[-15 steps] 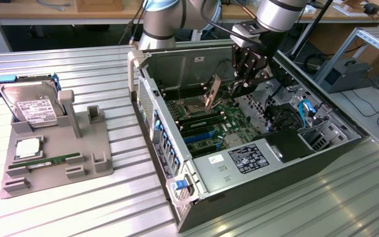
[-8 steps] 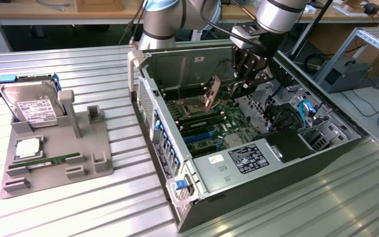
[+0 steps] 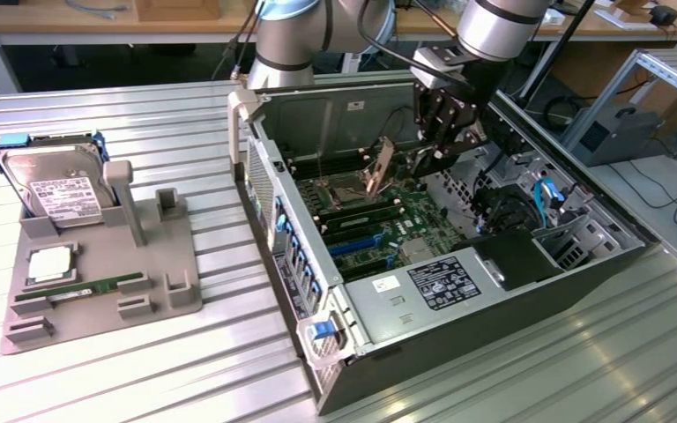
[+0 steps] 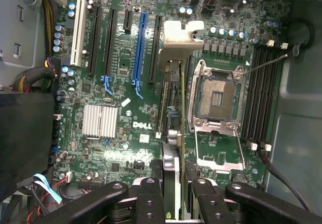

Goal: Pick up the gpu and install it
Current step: 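Insert the gpu into the slot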

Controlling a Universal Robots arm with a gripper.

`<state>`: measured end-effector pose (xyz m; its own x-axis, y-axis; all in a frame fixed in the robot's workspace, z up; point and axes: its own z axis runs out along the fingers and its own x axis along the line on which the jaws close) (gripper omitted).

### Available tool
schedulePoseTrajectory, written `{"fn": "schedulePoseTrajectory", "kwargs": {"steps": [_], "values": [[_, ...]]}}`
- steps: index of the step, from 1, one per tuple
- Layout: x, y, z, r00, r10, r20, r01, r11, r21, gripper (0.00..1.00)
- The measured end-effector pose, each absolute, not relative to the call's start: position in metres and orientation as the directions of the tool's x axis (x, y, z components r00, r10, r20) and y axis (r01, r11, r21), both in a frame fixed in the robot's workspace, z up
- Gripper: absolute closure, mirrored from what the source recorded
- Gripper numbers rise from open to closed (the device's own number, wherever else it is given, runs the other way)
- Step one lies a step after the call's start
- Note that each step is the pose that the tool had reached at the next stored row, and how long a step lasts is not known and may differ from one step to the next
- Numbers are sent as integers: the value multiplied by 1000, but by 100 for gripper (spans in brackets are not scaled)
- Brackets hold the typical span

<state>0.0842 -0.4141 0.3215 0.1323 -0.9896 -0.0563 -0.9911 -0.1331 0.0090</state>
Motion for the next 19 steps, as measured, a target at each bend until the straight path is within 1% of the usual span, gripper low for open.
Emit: {"fn": "schedulePoseTrajectory", "kwargs": {"steps": [19], "values": [[84, -418, 318, 132, -990, -56, -991, -133, 9, 73]]}}
